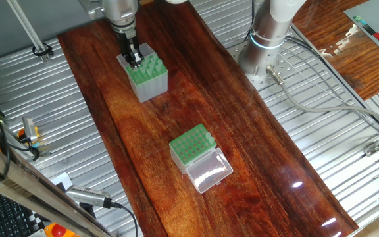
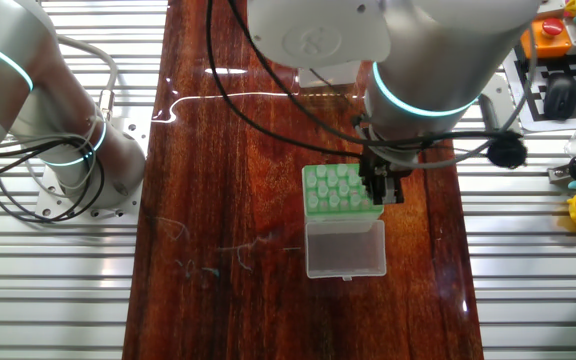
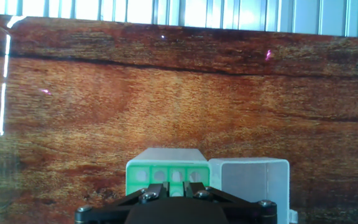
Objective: Transfer all large pipette tips from one holder to another
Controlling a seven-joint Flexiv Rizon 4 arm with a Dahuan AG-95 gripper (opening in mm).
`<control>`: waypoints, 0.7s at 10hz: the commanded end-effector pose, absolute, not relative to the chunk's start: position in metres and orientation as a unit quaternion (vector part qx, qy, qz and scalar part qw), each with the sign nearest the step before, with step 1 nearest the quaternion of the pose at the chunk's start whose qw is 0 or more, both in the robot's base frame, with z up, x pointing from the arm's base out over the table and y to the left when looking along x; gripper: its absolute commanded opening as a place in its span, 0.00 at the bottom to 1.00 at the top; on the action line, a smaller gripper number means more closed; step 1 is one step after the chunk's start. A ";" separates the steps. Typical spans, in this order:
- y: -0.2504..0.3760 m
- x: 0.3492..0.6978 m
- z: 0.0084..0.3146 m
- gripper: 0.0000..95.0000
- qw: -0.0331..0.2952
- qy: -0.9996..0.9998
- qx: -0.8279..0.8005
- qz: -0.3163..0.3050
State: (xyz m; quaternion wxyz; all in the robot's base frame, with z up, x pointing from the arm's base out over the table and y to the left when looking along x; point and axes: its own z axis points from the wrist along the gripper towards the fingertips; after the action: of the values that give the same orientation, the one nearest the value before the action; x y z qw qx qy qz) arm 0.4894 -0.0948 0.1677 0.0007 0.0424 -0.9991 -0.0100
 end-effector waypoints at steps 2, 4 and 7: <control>-0.095 0.486 0.182 0.00 0.003 -0.999 0.046 -0.011; -0.094 0.484 0.197 0.00 0.004 -0.999 0.046 -0.012; -0.090 0.482 0.213 0.00 0.005 -0.999 0.045 -0.011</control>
State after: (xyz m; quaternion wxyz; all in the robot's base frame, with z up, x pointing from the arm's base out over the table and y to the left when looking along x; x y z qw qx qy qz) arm 0.4815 -0.0905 0.2139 0.0029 0.0452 -0.9989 -0.0108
